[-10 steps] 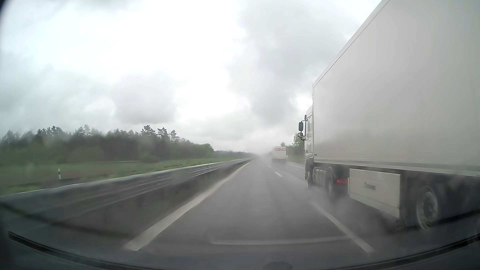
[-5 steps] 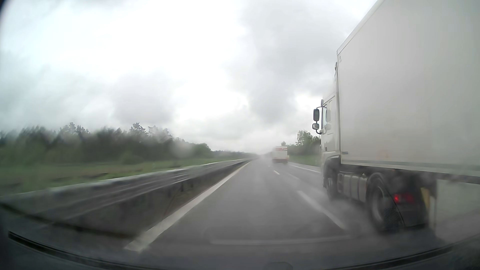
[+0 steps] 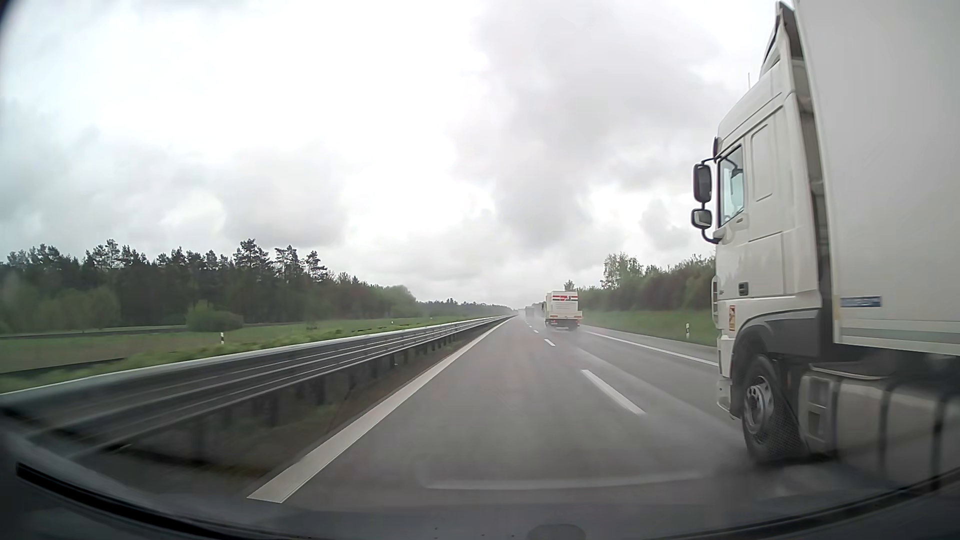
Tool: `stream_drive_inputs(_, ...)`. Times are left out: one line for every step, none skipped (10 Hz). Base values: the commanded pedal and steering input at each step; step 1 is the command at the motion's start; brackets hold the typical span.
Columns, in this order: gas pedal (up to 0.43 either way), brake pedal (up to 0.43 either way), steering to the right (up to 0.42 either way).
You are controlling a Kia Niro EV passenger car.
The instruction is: Follow the waypoints while adhering to traffic rules and regulations
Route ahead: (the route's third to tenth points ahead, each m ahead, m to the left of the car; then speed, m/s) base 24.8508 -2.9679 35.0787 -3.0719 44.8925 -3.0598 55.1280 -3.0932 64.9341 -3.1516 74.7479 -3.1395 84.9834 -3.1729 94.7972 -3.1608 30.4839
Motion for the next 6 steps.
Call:
stream_drive_inputs(0.287, 0.000, 0.000)
stream_drive_inputs(0.287, 0.000, 0.000)
stream_drive_inputs(0.287, 0.000, 0.000)
stream_drive_inputs(0.287, 0.000, 0.000)
stream_drive_inputs(0.287, 0.000, 0.000)
stream_drive_inputs(0.287, 0.000, 0.000)
